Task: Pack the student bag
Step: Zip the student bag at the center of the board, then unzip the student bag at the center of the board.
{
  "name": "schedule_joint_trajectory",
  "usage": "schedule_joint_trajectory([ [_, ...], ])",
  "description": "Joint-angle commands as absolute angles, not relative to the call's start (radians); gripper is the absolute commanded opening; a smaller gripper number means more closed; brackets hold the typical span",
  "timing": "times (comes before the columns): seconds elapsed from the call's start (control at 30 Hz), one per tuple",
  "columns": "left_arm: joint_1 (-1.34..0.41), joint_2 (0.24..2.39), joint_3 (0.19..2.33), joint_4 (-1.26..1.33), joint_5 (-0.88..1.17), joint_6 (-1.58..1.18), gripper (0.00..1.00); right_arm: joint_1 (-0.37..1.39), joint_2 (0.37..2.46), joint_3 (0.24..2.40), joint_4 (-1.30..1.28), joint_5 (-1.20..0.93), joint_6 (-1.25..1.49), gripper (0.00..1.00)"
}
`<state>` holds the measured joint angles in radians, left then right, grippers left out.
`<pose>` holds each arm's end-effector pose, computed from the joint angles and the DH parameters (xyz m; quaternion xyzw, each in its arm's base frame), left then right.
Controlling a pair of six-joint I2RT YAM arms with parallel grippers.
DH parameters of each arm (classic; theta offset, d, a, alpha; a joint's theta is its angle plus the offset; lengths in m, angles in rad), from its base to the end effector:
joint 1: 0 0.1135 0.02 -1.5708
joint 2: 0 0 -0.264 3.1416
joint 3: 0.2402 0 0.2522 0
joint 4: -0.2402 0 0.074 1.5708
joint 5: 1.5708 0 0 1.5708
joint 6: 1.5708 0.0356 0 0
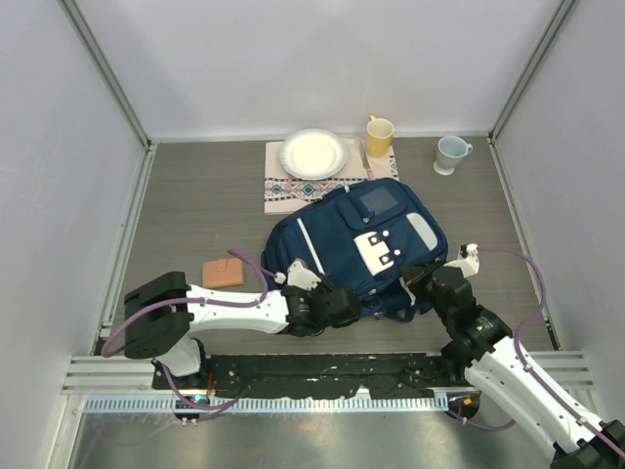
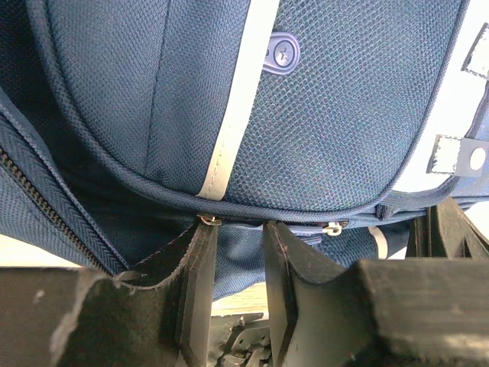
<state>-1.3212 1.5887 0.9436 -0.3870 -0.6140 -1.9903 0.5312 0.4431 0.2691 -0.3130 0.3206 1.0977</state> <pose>0.0963 -0.2948 0.1896 -0.3777 0.8415 -0.2775 0.2687 0.1164 0.0554 0.1929 0.3154 0.7890 0.2765 0.4489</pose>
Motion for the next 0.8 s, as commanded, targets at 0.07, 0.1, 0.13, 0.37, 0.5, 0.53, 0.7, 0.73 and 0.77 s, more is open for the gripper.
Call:
schedule_joint_trajectory([
  [0.07, -1.312, 1.574, 0.95, -0.534, -0.784, -2.022, 0.23, 0.534, 0.433, 0.316, -0.356, 0.377, 1.054, 0.01],
  [0.1, -1.312, 1.569, 0.942, -0.541, -0.788, -2.029, 0.23, 0.534, 0.431, 0.313, -0.356, 0.374, 1.055, 0.01],
  [0.13, -1.312, 1.568, 0.939, -0.546, -0.795, -2.042, 0.23, 0.534, 0.43, 0.31, -0.35, 0.368, 1.06, 0.01],
  [0.37, -1.312, 1.559, 0.925, -0.575, -0.827, -2.075, 0.37, 0.534, 0.43, 0.301, -0.339, 0.354, 1.066, 0.01],
  [0.5, -1.312, 1.555, 0.919, -0.604, -0.831, -2.098, 0.35, 0.532, 0.431, 0.301, -0.342, 0.356, 1.066, 0.01],
  [0.53, -1.312, 1.555, 0.917, -0.61, -0.833, -2.105, 0.34, 0.532, 0.428, 0.301, -0.341, 0.356, 1.068, 0.01],
  [0.7, -1.31, 1.559, 0.913, -0.623, -0.848, -2.115, 0.21, 0.535, 0.425, 0.296, -0.342, 0.357, 1.071, 0.01],
  [0.73, -1.312, 1.559, 0.916, -0.624, -0.853, -2.117, 0.18, 0.534, 0.425, 0.298, -0.341, 0.356, 1.071, 0.01],
  [0.77, -1.312, 1.559, 0.917, -0.633, -0.857, -2.117, 0.15, 0.535, 0.425, 0.298, -0.341, 0.354, 1.069, 0.01],
])
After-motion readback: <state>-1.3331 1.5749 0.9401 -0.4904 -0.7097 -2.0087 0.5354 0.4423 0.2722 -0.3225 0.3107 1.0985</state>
